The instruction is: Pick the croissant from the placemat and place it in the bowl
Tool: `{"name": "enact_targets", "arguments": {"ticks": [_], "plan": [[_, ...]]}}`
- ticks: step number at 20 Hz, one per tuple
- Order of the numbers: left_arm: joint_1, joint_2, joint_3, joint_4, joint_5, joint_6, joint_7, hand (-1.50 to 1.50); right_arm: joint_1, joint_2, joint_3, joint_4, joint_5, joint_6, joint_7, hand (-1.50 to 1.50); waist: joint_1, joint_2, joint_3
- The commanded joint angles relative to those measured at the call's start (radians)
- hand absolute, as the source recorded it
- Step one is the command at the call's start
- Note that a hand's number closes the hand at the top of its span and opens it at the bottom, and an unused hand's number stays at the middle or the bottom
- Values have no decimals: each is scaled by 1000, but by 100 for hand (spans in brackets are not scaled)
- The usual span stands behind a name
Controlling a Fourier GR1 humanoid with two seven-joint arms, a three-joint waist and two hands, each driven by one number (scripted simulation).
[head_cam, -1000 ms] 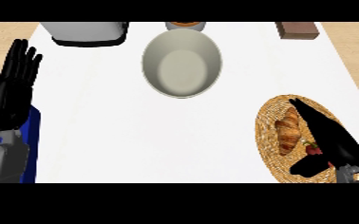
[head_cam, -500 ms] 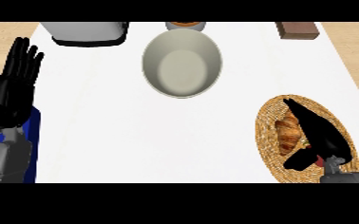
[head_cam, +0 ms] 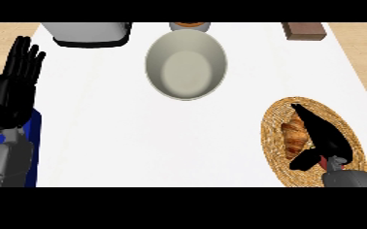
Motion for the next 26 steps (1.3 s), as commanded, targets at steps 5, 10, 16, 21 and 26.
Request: {"name": "enact_targets", "arguments": {"ticks": [5, 10, 16, 21, 26], "plan": [[2, -8, -7, -61, -24, 20, 65, 0, -8, -23, -23, 35, 43, -101, -139, 150, -1, -1, 1], [23, -18, 13, -25, -1, -26, 18, 0, -39, -2, -22, 85, 91, -137, -156, 150, 0, 0, 0], [-55, -23, -32, -9, -14, -41, -1, 0, -342, -197, 37, 214, 96, 34, -406, 150, 125, 45, 4], [-89, -46, -74, -21, -11, -59, 6, 0, -468, -305, 80, 273, 109, 82, -616, 150, 191, 75, 8], [-115, -53, -83, -25, -12, -55, 12, 0, -593, -392, 43, 384, 77, 71, -817, 150, 194, 72, 11]]}}
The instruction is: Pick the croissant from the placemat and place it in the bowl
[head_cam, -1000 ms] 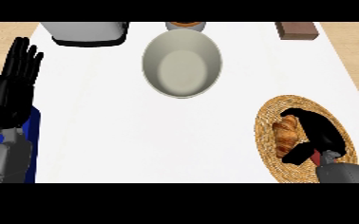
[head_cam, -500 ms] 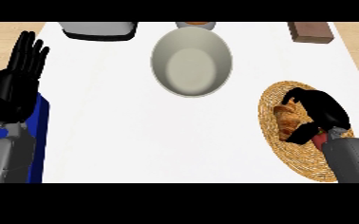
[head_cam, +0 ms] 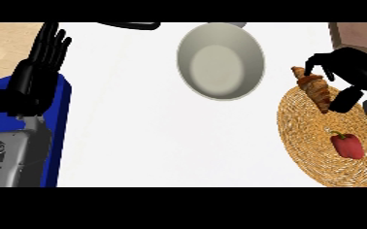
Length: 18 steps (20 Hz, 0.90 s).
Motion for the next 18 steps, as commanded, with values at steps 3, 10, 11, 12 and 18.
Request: {"name": "enact_targets", "arguments": {"ticks": [3, 10, 11, 12, 18], "plan": [[-25, -13, -20, 6, -9, 4, 5, 0, -168, -85, -58, 143, -35, -40, -210, 150, 14, 6, 2], [-40, 4, 9, 25, -8, 15, 1, 0, -315, -129, -133, 303, -148, 21, -486, 150, -6, -6, -1], [-36, -14, -13, 15, -4, 9, 15, 0, -336, -119, -146, 326, -163, 19, -505, 150, 1, -6, 1], [-52, -3, 2, 39, -17, 26, 13, 0, -374, -150, -157, 330, -173, 32, -551, 150, -20, -7, -1], [-37, -13, -9, 50, -33, 35, 9, 0, -490, -116, -176, 456, -278, 142, -639, 150, -28, -15, -4]]}}
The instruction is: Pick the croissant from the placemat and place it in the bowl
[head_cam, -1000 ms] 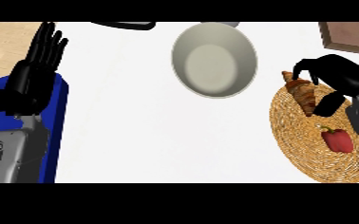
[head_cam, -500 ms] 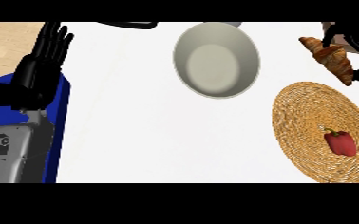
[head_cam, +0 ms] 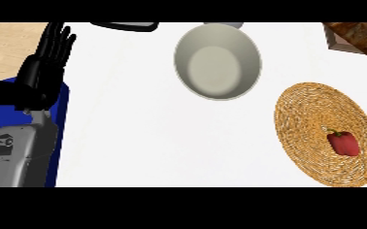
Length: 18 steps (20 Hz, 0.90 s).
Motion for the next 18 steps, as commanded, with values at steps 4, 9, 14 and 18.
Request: {"name": "enact_targets", "arguments": {"ticks": [4, 9, 14, 18], "plan": [[7, 4, 5, 28, -11, 3, -13, 0, -159, 11, -5, 130, -122, 262, -155, 150, -29, -12, -5], [6, 6, 14, 24, 0, 1, -6, 0, -247, 67, 64, 183, -136, 319, -118, 150, -37, -20, -6], [12, 16, 36, 20, 13, 8, 18, 0, -352, 137, 122, 221, -153, 367, -52, 150, -59, -34, -7], [4, 22, 47, 63, -6, 17, -21, 0, -377, 236, 185, 241, -140, 328, -44, 150, -80, -28, -7]]}}
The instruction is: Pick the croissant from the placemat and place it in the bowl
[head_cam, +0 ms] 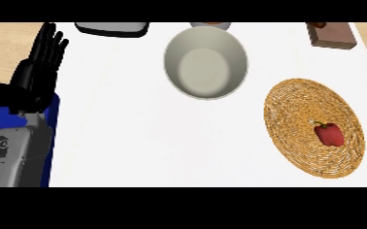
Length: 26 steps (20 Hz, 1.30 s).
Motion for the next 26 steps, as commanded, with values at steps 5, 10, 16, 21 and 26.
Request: {"name": "enact_targets", "arguments": {"ticks": [5, 10, 16, 21, 26], "plan": [[21, 11, 21, -8, -2, 13, 5, 0, -55, 149, 117, 62, 26, 151, -98, 150, -37, -12, 0], [50, 17, 18, -28, 3, -7, -1, 0, -63, 279, 160, 96, 35, 82, -42, 150, -42, -15, 0], [62, 21, 42, -42, 10, 9, 16, 0, -34, 351, 203, 168, 108, -115, -21, 150, -62, -16, 0], [44, -1, 11, -40, -17, 32, 35, 0, -32, 469, 180, 280, 107, -189, 138, 150, -52, -10, 0], [40, 19, 43, -53, 21, 7, 34, 0, -6, 520, 129, 343, 60, -123, 137, -150, -48, -10, 0]]}}
